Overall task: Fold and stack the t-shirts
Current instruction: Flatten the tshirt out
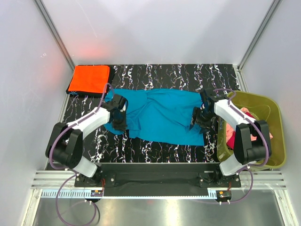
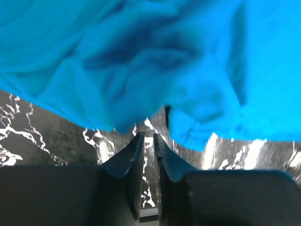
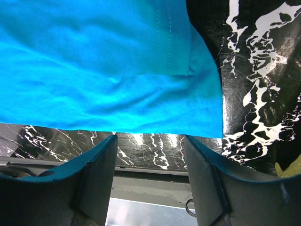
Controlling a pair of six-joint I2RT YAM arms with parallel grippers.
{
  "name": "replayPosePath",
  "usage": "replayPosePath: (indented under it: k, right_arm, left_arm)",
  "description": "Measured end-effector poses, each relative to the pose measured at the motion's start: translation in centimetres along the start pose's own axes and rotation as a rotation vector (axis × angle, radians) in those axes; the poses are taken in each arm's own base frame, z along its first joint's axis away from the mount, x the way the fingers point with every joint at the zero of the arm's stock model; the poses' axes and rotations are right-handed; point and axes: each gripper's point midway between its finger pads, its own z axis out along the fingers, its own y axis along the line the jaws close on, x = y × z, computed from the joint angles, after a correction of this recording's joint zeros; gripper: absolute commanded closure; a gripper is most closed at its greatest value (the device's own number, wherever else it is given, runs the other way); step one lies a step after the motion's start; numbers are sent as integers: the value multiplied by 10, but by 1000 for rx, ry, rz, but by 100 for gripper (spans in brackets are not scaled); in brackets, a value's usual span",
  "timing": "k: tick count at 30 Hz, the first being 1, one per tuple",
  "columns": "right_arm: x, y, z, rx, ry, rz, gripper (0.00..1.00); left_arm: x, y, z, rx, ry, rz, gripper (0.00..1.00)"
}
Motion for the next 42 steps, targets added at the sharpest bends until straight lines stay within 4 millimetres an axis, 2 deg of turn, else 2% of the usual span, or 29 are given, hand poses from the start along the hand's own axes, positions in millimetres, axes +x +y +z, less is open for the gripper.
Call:
replayPosePath:
  k: [6, 8, 13, 18, 25, 31, 42]
  right_arm:
    - [0, 0, -2, -1, -3, -1, 34]
    - [0, 0, -2, -1, -2, -1, 34]
    - [-1, 1, -2, -2, -4, -5, 34]
    - [-2, 1, -1, -1, -2, -8, 34]
    - [-1, 0, 2, 5, 11, -10, 35]
    - [-1, 0, 2, 4, 11, -14, 34]
    - [-2, 0, 2, 4, 10, -18, 35]
  left_arm:
    - [-16, 3, 9, -19, 13, -37, 73]
    - [-16, 5, 12, -27, 21, -40, 67]
    - [-15, 11, 15, -57, 33, -41, 62]
    - [-16, 16, 15, -84, 28, -38, 51]
    - [-17, 18, 16, -94, 22, -38, 51]
    - [-14, 20, 21, -105, 39, -38, 58]
    - [-14, 18, 13, -95, 35, -55, 62]
